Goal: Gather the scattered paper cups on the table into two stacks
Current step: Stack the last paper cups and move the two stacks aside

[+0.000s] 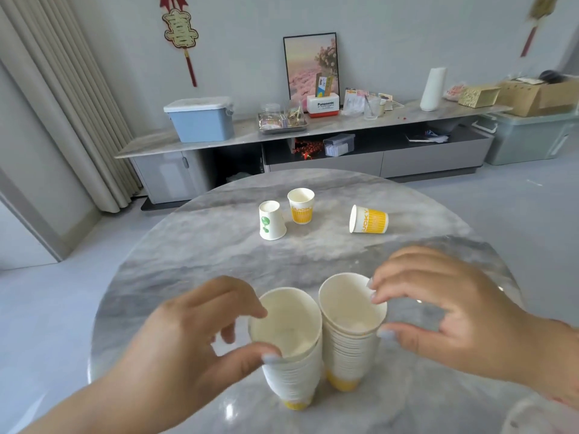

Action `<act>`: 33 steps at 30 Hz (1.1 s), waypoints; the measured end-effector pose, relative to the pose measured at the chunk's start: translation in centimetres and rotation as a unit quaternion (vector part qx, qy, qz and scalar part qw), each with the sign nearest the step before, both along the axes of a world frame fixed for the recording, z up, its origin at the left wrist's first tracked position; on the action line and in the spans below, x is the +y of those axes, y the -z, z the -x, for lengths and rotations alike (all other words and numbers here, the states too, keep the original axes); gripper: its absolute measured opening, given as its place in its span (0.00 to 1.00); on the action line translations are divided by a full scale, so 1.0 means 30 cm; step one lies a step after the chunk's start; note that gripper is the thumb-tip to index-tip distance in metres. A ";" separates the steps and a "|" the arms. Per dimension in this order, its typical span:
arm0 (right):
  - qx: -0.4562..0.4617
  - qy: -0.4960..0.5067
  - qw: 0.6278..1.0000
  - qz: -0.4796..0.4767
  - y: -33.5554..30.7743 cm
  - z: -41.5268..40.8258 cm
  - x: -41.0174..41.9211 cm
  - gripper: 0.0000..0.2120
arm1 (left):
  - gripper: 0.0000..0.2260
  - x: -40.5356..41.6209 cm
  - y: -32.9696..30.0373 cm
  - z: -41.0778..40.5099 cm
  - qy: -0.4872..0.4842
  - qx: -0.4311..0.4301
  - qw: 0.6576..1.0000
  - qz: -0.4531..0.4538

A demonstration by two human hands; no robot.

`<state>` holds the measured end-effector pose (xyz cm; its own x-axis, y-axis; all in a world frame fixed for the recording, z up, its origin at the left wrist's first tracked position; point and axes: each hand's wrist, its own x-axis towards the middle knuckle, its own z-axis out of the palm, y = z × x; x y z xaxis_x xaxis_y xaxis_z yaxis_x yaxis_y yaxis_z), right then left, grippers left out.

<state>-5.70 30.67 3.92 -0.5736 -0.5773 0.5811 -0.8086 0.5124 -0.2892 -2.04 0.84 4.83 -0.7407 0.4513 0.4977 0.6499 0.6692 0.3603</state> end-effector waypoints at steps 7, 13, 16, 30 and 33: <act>-0.134 0.113 0.981 0.084 0.022 0.188 0.019 0.14 | 0.14 -0.025 -0.020 0.163 -0.144 -0.056 0.987 -0.044; -0.221 0.266 0.938 0.009 0.170 0.455 0.072 0.07 | 0.07 -0.010 0.061 0.380 -0.205 -0.142 0.968 0.012; -0.256 0.316 0.913 -0.020 0.235 0.576 0.103 0.14 | 0.10 0.001 0.110 0.464 -0.216 -0.162 0.963 0.029; -0.305 0.378 0.856 -0.178 0.351 0.942 0.090 0.25 | 0.19 0.053 0.285 0.752 -0.236 -0.184 0.953 0.039; -0.295 0.373 0.843 -0.251 0.373 0.951 0.062 0.28 | 0.26 0.062 0.317 0.842 -0.254 -0.194 0.947 0.039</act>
<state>-34.22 32.55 -7.27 -0.9895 -0.0167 -0.1434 0.0011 0.9924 -0.1234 -27.28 2.68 -4.69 -0.9923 0.0127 0.1231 0.0664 0.8941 0.4429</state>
